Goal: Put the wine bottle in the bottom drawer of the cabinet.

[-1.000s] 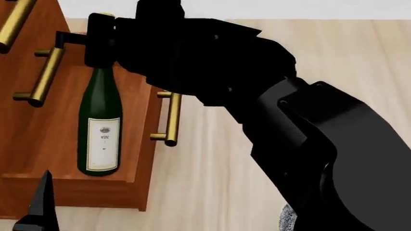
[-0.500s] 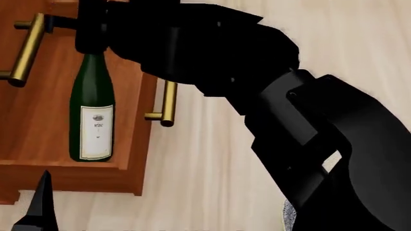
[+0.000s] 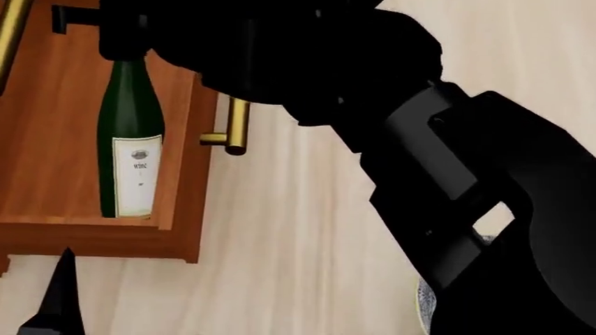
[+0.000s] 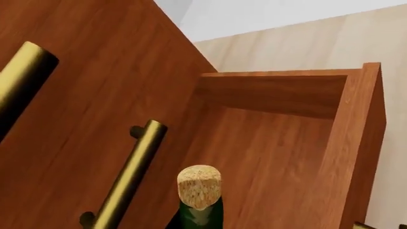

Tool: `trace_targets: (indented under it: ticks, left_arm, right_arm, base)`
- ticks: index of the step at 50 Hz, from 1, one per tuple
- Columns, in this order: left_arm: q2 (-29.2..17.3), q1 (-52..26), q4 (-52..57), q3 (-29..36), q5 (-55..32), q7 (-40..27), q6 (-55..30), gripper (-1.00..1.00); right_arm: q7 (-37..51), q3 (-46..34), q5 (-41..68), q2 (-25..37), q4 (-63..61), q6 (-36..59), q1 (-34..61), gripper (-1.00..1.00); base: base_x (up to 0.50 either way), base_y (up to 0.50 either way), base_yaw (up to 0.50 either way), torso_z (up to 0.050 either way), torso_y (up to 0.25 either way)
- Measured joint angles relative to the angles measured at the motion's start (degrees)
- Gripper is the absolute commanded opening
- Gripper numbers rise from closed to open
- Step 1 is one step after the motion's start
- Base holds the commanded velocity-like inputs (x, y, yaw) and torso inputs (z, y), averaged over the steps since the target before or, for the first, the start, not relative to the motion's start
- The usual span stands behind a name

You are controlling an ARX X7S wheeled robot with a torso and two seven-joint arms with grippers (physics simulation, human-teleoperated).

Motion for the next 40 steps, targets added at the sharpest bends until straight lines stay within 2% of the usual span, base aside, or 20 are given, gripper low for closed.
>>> trace_targets:
  ticks: [27,28,40]
  left_arm:
    - [-0.2,0.6,-0.2,-0.1,0.3,0.1,0.8,1.0]
    - [-0.2,0.7,-0.2,-0.1,0.3,0.1,0.9,1.0]
    - [-0.2,1.0,-0.4,-0.3,0.3,0.3,1.6,1.0]
  right_arm:
    - [-0.6,5.6,-0.3,0.7,-0.3,-1.7,1.1,-1.0]
    - [-0.4,5.4,-0.7,0.6,-0.2,-2.7,0.9,1.0]
    - [-0.6,7.5,-2.7,-1.1,-0.5,-3.3,-0.3,1.0]
  base:
    - [0.0,0.01,0.01,0.002,-0.135]
    - [0.0,0.01,0.01,0.0,0.0]
    - [0.0,0.0,0.0,0.0,-0.007]
